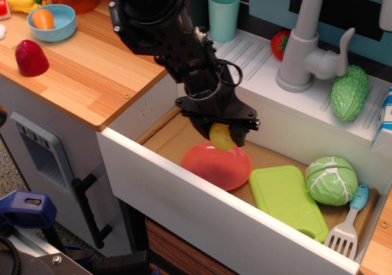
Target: Put potato on plate
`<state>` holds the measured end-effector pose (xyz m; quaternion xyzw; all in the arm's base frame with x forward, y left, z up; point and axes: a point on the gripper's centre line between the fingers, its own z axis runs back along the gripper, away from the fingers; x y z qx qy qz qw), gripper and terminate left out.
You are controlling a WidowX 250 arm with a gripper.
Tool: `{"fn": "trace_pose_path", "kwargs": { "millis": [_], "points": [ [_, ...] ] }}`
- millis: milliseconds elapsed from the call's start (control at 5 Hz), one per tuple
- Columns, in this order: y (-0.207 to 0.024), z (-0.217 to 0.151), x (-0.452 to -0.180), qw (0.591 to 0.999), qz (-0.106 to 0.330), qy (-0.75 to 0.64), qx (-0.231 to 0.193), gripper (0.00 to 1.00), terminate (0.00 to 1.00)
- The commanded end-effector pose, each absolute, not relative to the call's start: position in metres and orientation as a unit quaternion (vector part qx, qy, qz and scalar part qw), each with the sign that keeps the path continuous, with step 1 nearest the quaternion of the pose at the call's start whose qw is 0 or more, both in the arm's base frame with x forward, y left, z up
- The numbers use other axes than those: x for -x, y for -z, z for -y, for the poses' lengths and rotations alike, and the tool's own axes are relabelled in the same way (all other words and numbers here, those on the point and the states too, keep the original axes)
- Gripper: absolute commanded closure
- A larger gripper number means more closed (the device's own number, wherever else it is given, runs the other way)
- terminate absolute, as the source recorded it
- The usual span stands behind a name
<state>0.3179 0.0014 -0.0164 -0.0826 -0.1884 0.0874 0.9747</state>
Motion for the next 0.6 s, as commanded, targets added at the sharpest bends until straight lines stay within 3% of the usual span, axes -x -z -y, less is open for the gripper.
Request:
{"fn": "trace_pose_path", "kwargs": {
  "millis": [0,200,400],
  "points": [
    [-0.0046,-0.004,-0.3287,0.967,0.223,-0.086,0.083,0.0,0.0],
    [-0.0046,-0.004,-0.3287,0.967,0.223,-0.086,0.083,0.0,0.0],
    [-0.0046,-0.004,-0.3287,0.967,0.223,-0.086,0.083,0.0,1.0]
  ]
}}
